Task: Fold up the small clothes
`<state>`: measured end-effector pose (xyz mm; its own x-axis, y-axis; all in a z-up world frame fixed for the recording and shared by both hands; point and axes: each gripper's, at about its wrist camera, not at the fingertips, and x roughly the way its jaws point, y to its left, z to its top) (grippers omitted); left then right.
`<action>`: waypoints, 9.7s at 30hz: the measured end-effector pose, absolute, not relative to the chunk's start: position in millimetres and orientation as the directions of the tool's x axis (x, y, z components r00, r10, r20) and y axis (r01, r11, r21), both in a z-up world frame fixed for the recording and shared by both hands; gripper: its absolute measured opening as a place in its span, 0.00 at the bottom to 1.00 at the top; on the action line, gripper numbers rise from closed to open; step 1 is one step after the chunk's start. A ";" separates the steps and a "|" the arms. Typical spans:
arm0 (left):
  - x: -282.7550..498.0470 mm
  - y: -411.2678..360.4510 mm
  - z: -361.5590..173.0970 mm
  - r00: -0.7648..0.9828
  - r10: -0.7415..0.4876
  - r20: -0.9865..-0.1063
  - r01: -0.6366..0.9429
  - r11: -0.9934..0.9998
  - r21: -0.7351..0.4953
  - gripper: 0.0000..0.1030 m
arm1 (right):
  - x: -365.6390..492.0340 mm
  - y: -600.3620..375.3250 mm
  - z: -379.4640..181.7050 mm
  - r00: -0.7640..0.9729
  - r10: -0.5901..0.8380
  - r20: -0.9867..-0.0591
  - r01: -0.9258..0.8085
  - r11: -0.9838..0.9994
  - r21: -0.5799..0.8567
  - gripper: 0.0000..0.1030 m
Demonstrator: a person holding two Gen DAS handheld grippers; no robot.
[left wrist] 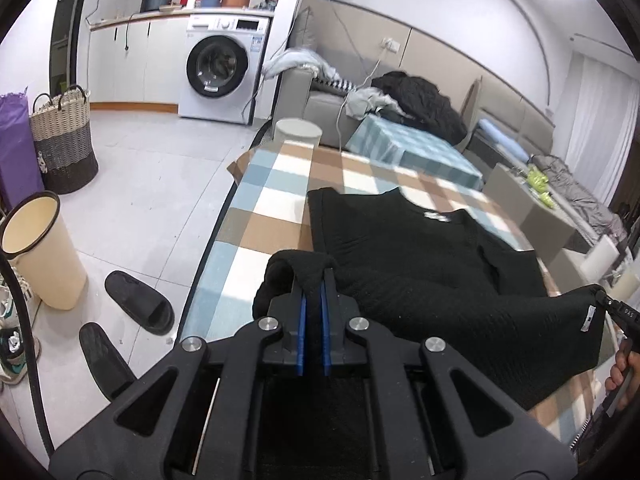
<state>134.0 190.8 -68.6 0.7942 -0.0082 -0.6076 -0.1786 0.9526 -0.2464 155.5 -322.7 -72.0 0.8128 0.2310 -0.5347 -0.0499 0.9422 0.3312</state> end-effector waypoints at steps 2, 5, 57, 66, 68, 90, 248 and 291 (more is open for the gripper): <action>151.4 193.6 -78.6 0.773 -0.013 -0.634 -0.188 0.950 -0.248 0.03 | 176.5 -320.8 -80.4 0.794 0.217 -0.568 -0.017 0.942 0.335 0.02; 174.1 197.8 -97.6 0.742 -0.017 -0.671 -0.205 0.946 -0.251 0.03 | 204.1 -320.2 -95.3 0.761 0.189 -0.620 0.033 0.944 0.329 0.02; 69.9 189.0 -134.4 0.645 -0.028 -0.763 -0.232 0.945 -0.230 0.50 | 139.7 -324.6 -139.3 0.624 0.282 -0.729 -0.014 0.937 0.350 0.40; 42.2 190.1 -138.7 0.647 -0.019 -0.763 -0.256 0.936 -0.240 0.45 | 113.7 -331.8 -143.1 0.622 0.319 -0.715 -0.012 0.917 0.398 0.40; 41.2 188.1 -137.2 0.649 -0.010 -0.761 -0.255 0.939 -0.230 0.27 | 114.2 -331.2 -144.9 0.620 0.313 -0.719 -0.007 0.919 0.395 0.40; 42.4 186.1 -132.9 0.672 -0.003 -0.740 -0.246 0.942 -0.228 0.05 | 118.0 -326.4 -147.5 0.610 0.319 -0.726 -0.016 0.920 0.391 0.40; 318.3 235.0 -140.2 0.664 -0.030 -0.747 -0.275 0.919 -0.281 0.51 | 376.4 -320.9 -128.2 0.676 0.252 -0.693 0.176 0.858 0.483 0.49; 331.0 240.5 -104.1 0.752 0.045 -0.658 -0.289 0.919 -0.268 0.10 | 384.3 -309.0 -94.6 0.768 0.146 -0.623 0.178 0.886 0.428 0.06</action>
<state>331.0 240.5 -104.1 0.7518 0.0447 -0.6579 -0.2892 0.9190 -0.2680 384.3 -309.0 -94.6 0.7683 0.1463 -0.6231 0.1781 0.8863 0.4276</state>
